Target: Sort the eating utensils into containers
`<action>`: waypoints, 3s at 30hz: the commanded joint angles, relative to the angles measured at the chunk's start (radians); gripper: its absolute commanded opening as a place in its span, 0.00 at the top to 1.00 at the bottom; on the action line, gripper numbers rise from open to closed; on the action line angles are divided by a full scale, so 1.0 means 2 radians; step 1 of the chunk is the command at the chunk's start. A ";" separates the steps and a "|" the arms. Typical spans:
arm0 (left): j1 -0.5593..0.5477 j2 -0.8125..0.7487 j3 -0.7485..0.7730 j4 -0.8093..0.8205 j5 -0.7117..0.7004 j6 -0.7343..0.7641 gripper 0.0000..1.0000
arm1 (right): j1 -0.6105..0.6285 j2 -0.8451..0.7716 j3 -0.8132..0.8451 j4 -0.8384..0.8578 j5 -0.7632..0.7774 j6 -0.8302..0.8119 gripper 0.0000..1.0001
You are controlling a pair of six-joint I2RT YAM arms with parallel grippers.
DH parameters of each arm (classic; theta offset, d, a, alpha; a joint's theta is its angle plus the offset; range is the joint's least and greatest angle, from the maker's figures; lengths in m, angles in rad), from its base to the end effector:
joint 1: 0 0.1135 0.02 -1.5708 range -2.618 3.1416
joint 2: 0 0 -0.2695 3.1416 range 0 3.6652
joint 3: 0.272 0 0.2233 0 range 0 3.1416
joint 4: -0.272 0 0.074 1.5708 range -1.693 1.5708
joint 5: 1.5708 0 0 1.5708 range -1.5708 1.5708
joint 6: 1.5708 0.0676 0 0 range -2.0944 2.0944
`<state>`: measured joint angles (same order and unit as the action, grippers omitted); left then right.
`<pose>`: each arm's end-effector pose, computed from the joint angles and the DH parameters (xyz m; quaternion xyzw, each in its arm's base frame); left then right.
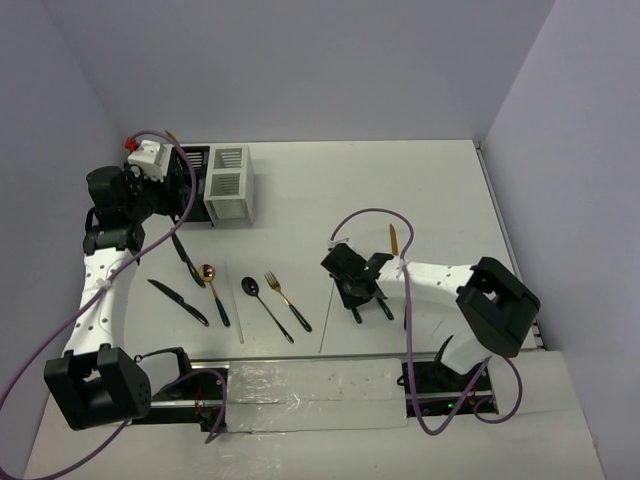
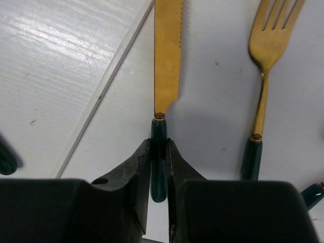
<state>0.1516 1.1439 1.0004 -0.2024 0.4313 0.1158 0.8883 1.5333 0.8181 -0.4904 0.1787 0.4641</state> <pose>0.2586 0.0109 0.3415 0.1087 0.8014 -0.0987 0.5799 0.1745 0.1956 0.1558 -0.1903 0.9609 0.0447 0.1960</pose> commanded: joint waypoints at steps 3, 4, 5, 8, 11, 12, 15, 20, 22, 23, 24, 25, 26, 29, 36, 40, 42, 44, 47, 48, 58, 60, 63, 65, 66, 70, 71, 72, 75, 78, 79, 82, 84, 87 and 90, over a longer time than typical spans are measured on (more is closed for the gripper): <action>0.002 -0.009 0.010 -0.015 0.029 -0.004 0.23 | 0.009 -0.077 0.008 0.043 0.063 -0.020 1.00; 0.002 -0.008 0.011 -0.018 0.037 -0.006 0.23 | 0.011 -0.089 0.007 0.052 0.067 -0.023 1.00; 0.002 -0.008 0.014 -0.023 0.041 -0.006 0.23 | 0.011 -0.101 0.005 0.063 0.076 -0.026 1.00; 0.001 -0.008 0.022 -0.044 0.068 -0.003 0.26 | 0.013 -0.153 -0.005 0.123 0.088 -0.041 1.00; 0.001 -0.009 0.037 -0.071 0.138 0.010 0.27 | 0.018 -0.197 -0.020 0.212 0.098 -0.066 1.00; 0.000 -0.010 0.040 -0.093 0.162 0.016 0.27 | 0.020 -0.210 -0.025 0.263 0.100 -0.074 1.00; -0.008 -0.020 0.050 -0.130 0.247 0.043 0.26 | 0.031 -0.209 -0.032 0.366 0.100 -0.105 1.00; -0.042 -0.050 0.060 -0.150 0.314 0.061 0.21 | 0.057 -0.149 0.000 0.475 0.083 -0.162 1.00; -0.050 -0.046 0.065 -0.144 0.341 0.037 0.17 | 0.064 -0.129 0.015 0.492 0.063 -0.167 1.00; -0.064 -0.045 0.063 -0.134 0.331 0.015 0.15 | 0.068 -0.108 0.031 0.501 0.060 -0.166 1.00; -0.070 -0.045 0.059 -0.122 0.331 0.007 0.15 | 0.068 -0.097 0.040 0.502 0.058 -0.165 1.00; -0.086 -0.045 0.051 -0.111 0.305 -0.002 0.15 | 0.072 -0.086 0.050 0.503 0.057 -0.164 1.00; -0.105 -0.042 0.047 -0.093 0.291 -0.008 0.15 | 0.074 -0.076 0.067 0.503 0.062 -0.161 1.00; -0.138 -0.031 0.035 -0.068 0.248 -0.026 0.14 | 0.081 -0.037 0.093 0.514 0.059 -0.154 1.00; -0.169 -0.022 0.011 -0.013 0.178 -0.058 0.18 | 0.086 0.009 0.137 0.509 0.032 -0.138 1.00; -0.171 -0.014 0.005 0.021 0.152 -0.097 0.23 | 0.090 0.019 0.146 0.508 0.026 -0.139 1.00; -0.175 -0.009 0.002 0.034 0.139 -0.108 0.26 | 0.093 0.023 0.150 0.508 0.023 -0.139 1.00; -0.176 -0.002 0.001 0.041 0.115 -0.115 0.29 | 0.094 0.024 0.151 0.509 0.023 -0.140 1.00; -0.176 0.003 0.001 0.047 0.107 -0.128 0.38 | 0.095 0.026 0.151 0.509 0.019 -0.138 1.00; -0.176 0.003 -0.001 0.052 0.105 -0.135 0.41 | 0.095 0.027 0.150 0.509 0.019 -0.138 1.00; -0.172 -0.012 0.022 0.061 0.092 -0.184 0.40 | 0.094 0.019 0.126 0.524 0.016 -0.124 1.00; -0.171 -0.008 0.034 0.051 0.081 -0.191 0.41 | 0.093 0.020 0.126 0.524 0.013 -0.122 1.00; -0.171 -0.009 0.036 0.059 0.078 -0.196 0.41 | 0.093 0.026 0.132 0.517 0.013 -0.120 1.00; -0.171 -0.007 0.038 0.060 0.083 -0.202 0.43 | 0.092 0.034 0.143 0.503 0.013 -0.119 1.00; -0.171 -0.006 0.043 0.055 0.085 -0.203 0.44 | 0.091 0.035 0.144 0.502 0.010 -0.116 1.00; -0.170 -0.011 0.051 0.045 0.074 -0.191 0.44 | 0.087 0.036 0.139 0.504 0.007 -0.111 1.00; -0.170 -0.014 0.053 0.044 0.067 -0.189 0.44 | 0.086 0.036 0.138 0.503 0.007 -0.110 1.00; -0.170 -0.016 0.054 0.042 0.065 -0.186 0.44 | 0.085 0.036 0.136 0.503 0.007 -0.108 1.00; -0.169 -0.017 0.058 0.036 0.067 -0.182 0.43 | 0.085 0.036 0.138 0.503 0.006 -0.107 1.00; -0.166 -0.020 0.058 0.034 0.069 -0.179 0.43 | 0.084 0.036 0.139 0.501 0.007 -0.105 1.00; -0.166 -0.020 0.057 0.034 0.069 -0.178 0.43 | 0.084 0.035 0.138 0.503 0.008 -0.105 1.00; -0.167 -0.015 0.049 0.035 0.078 -0.181 0.43 | 0.085 0.033 0.139 0.504 0.008 -0.105 1.00; -0.167 -0.011 0.044 0.033 0.080 -0.182 0.43 | 0.085 0.033 0.142 0.501 0.008 -0.107 1.00; -0.168 0.001 0.039 0.019 0.079 -0.175 0.43 | 0.085 0.032 0.147 0.498 0.012 -0.110 1.00; -0.172 0.010 0.032 0.009 0.085 -0.167 0.40 | 0.084 0.032 0.155 0.494 0.020 -0.115 1.00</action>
<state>-0.1875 1.1446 1.0771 -0.1757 0.5919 -0.2424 1.0580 1.6115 1.0775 0.4759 0.1982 0.2440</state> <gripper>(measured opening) 0.594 0.197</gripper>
